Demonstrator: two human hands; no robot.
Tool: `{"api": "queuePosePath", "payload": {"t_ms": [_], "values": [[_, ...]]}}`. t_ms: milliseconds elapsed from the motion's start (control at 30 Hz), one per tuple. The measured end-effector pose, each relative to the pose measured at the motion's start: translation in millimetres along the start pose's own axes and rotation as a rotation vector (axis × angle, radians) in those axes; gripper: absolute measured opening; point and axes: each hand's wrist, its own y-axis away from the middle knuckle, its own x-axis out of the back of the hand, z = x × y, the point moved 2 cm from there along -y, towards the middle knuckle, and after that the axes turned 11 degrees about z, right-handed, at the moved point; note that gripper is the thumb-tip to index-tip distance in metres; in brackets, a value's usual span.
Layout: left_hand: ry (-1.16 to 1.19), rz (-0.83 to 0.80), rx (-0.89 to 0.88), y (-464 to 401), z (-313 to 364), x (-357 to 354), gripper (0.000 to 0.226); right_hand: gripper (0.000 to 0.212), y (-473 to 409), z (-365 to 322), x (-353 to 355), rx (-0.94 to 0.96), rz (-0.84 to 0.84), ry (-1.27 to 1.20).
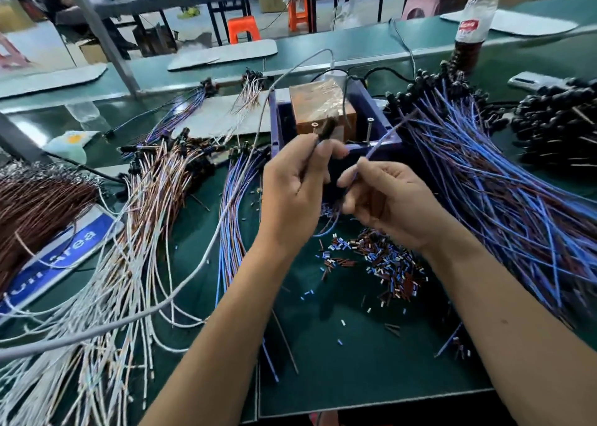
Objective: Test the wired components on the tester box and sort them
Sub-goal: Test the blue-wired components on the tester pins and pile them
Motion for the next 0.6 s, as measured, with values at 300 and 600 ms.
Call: {"api": "queuePosePath", "payload": {"t_ms": [300, 600], "values": [[0.281, -0.142, 0.3, 14.8, -23.9, -8.1, 0.027, 0.039, 7.0, 8.4, -8.0, -0.027, -0.079, 0.307], [0.58, -0.16, 0.594, 21.9, -31.6, -3.5, 0.017, 0.028, 6.9, 12.1, 1.6, -0.025, -0.122, 0.207]]}}
